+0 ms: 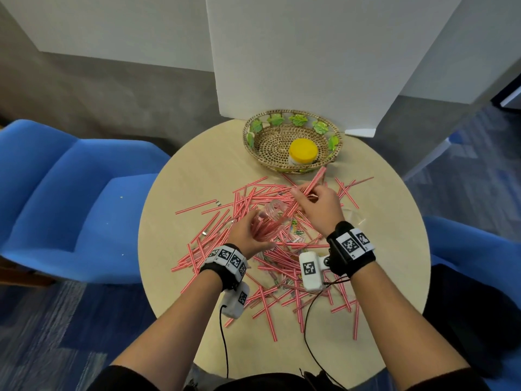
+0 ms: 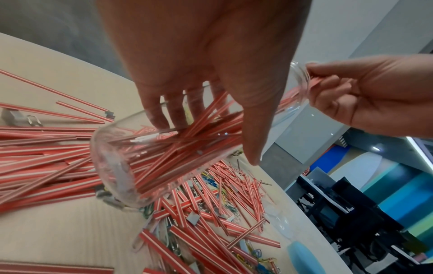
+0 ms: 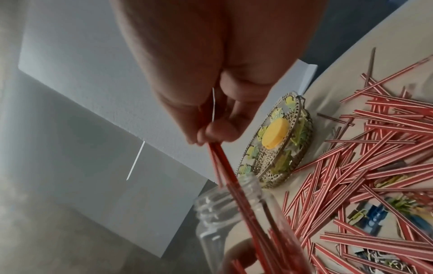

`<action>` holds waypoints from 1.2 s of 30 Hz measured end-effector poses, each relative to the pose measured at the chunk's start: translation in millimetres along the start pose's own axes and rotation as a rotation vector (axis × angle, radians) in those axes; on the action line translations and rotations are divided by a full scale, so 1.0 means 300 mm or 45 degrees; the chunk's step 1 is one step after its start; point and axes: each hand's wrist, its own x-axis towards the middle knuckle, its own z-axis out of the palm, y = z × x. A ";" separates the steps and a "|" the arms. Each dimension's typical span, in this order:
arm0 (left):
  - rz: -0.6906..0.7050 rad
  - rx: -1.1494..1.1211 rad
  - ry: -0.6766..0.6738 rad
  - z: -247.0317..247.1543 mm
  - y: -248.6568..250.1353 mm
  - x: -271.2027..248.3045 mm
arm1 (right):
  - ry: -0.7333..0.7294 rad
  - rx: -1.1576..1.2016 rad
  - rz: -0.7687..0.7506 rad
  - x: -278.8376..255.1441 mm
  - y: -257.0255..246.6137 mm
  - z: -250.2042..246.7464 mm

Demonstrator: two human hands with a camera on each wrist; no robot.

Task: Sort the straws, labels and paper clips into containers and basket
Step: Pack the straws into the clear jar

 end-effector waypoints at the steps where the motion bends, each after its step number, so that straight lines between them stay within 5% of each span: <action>1: 0.003 0.012 0.000 0.000 0.001 0.001 | -0.038 0.031 0.002 -0.002 -0.003 -0.002; 6: 0.026 0.046 -0.029 0.016 -0.014 0.008 | -0.388 -0.258 -0.117 -0.010 -0.025 0.027; 11: -0.014 0.033 0.006 -0.007 -0.036 -0.004 | -0.195 0.084 -0.015 0.008 -0.030 0.016; 15: 0.013 0.011 0.043 -0.028 -0.056 -0.003 | -0.458 -0.174 -0.120 -0.018 -0.031 0.069; 18: -0.010 -0.018 0.062 -0.063 -0.072 -0.009 | -0.458 -0.223 -0.136 -0.005 -0.035 0.107; 24: -0.174 -0.183 0.413 -0.244 -0.202 -0.032 | -0.358 -0.187 -0.046 0.072 -0.010 0.208; 30: -0.289 -0.152 0.672 -0.446 -0.347 -0.059 | -0.987 -1.011 -0.257 0.068 0.036 0.480; 36: -0.333 -0.144 0.682 -0.534 -0.434 -0.071 | -1.326 -1.485 -0.593 0.055 0.083 0.706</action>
